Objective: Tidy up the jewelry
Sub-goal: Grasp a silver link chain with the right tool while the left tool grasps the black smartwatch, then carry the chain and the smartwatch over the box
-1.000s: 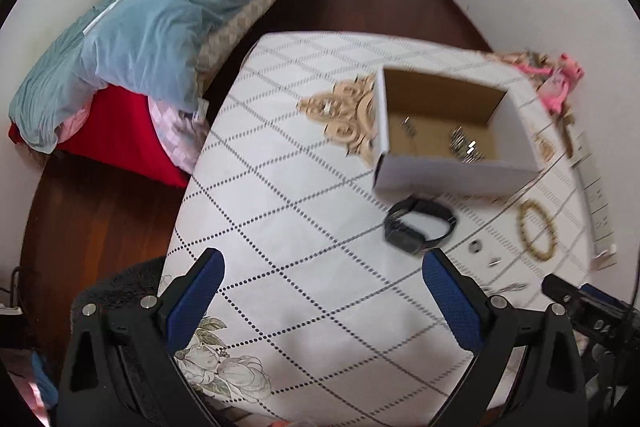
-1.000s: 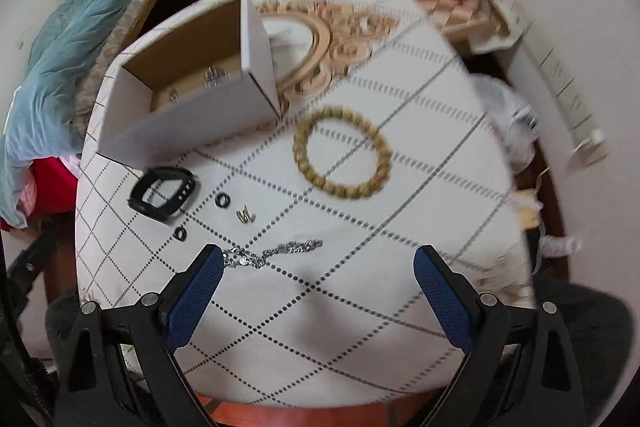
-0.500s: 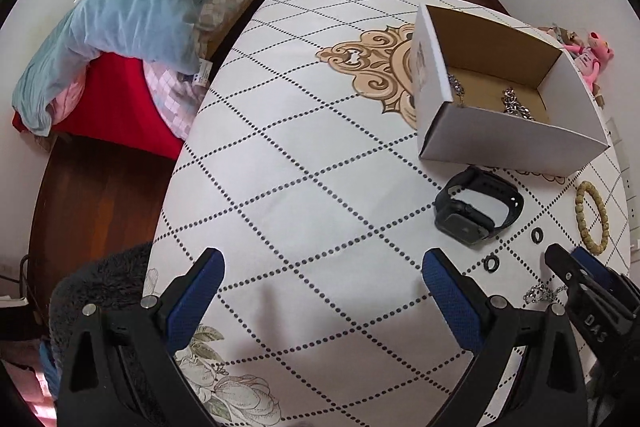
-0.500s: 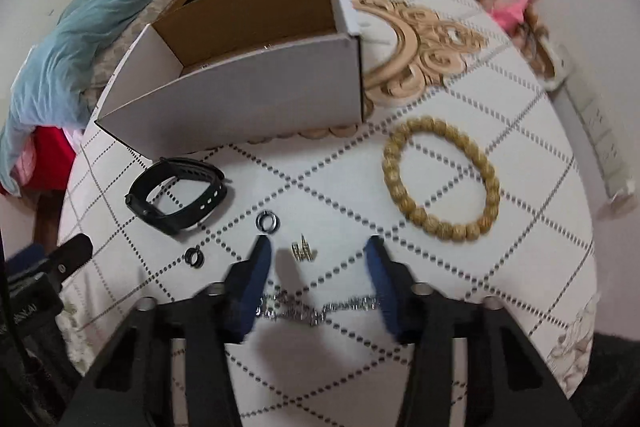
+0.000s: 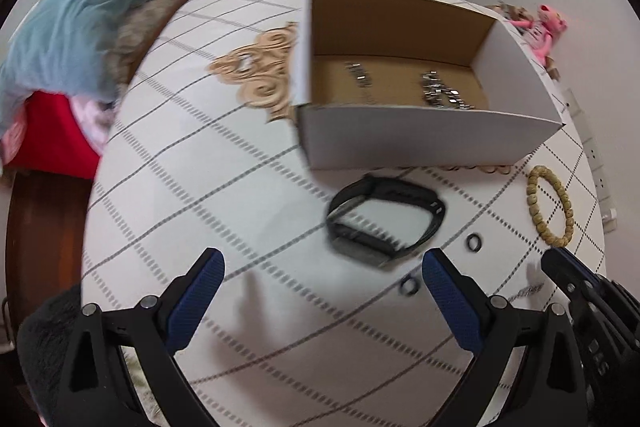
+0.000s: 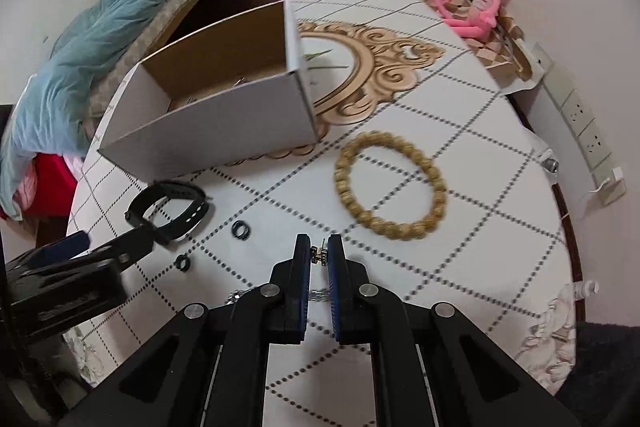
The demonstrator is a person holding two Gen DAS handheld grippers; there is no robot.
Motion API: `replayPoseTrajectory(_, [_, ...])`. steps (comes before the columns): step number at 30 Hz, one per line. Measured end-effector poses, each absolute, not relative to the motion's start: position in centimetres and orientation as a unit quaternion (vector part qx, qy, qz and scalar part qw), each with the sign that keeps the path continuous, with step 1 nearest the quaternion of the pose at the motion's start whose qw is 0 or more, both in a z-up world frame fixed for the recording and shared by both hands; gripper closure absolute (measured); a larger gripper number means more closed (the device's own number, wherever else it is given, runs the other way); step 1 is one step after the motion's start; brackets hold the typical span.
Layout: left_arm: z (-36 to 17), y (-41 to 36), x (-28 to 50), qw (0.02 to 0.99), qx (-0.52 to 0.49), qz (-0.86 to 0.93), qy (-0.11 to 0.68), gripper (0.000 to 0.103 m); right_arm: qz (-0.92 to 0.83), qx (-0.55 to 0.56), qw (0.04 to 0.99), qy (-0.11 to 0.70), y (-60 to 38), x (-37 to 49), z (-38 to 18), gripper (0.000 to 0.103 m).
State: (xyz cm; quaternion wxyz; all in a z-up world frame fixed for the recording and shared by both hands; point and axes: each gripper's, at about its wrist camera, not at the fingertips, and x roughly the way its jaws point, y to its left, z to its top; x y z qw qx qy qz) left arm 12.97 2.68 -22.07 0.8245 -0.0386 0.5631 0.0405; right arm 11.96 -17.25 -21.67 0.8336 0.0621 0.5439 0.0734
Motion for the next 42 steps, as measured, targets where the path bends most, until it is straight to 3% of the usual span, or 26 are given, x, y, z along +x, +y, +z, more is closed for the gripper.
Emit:
replayPoseTrajectory(8, [-23.3,0.7,15.0,0.831,-0.018,0.011,0.556,0.005,0.055,0.074,0.831,0.549,-18.9,12.1,-21.7,0.094])
replayPoseTrajectory(9, [-23.3,0.6,15.0,0.832,-0.018,0.007,0.554,0.009,0.053,0.074,0.831,0.549,-19.0,12.1,-21.8,0.094])
replayPoseTrajectory(11, [-23.5,0.4,15.0,0.832,-0.018,-0.004,0.555,0.033,0.052,0.074,0.830,0.550,-19.1,12.2,-21.9,0.094])
replayPoseTrajectory(20, [-22.2,1.1,14.1,0.845,-0.031,-0.011,0.534,0.037,0.059,0.084,0.831,0.546,-19.1,12.3,-21.2,0.094])
replayPoseTrajectory(27, [-17.2,2.8,13.0,0.862,-0.059,-0.021,0.502,0.037,0.098,0.104,0.837,0.529,-18.4,13.3,-17.7,0.094])
replayPoseTrajectory(28, [-16.3,3.0,13.3,0.865,-0.061,-0.024,0.497,0.040,0.104,0.108,0.837,0.526,-18.2,13.7,-17.1,0.094])
replayPoseTrajectory(29, [-15.6,3.2,13.6,0.867,-0.064,-0.028,0.493,0.062,0.115,0.111,0.837,0.523,-18.0,14.4,-16.4,0.094])
replayPoseTrajectory(30, [-14.8,3.6,14.2,0.866,-0.072,-0.037,0.493,0.071,0.124,0.115,0.837,0.520,-17.7,15.2,-15.8,0.094])
replayPoseTrajectory(31, [-14.4,3.8,14.8,0.864,-0.080,-0.044,0.495,0.072,0.133,0.119,0.836,0.519,-17.5,16.1,-15.3,0.094])
replayPoseTrajectory(39, [-12.9,5.4,19.1,0.858,-0.105,-0.060,0.500,0.070,0.154,0.112,0.834,0.518,-15.8,23.2,-13.6,0.094])
replayPoseTrajectory(41, [-13.1,5.8,17.8,0.859,-0.108,-0.064,0.497,0.063,0.152,0.113,0.835,0.516,-16.4,22.7,-13.4,0.094])
replayPoseTrajectory(42, [-13.6,5.9,16.9,0.860,-0.101,-0.058,0.498,0.054,0.151,0.114,0.836,0.516,-16.7,22.1,-13.5,0.094])
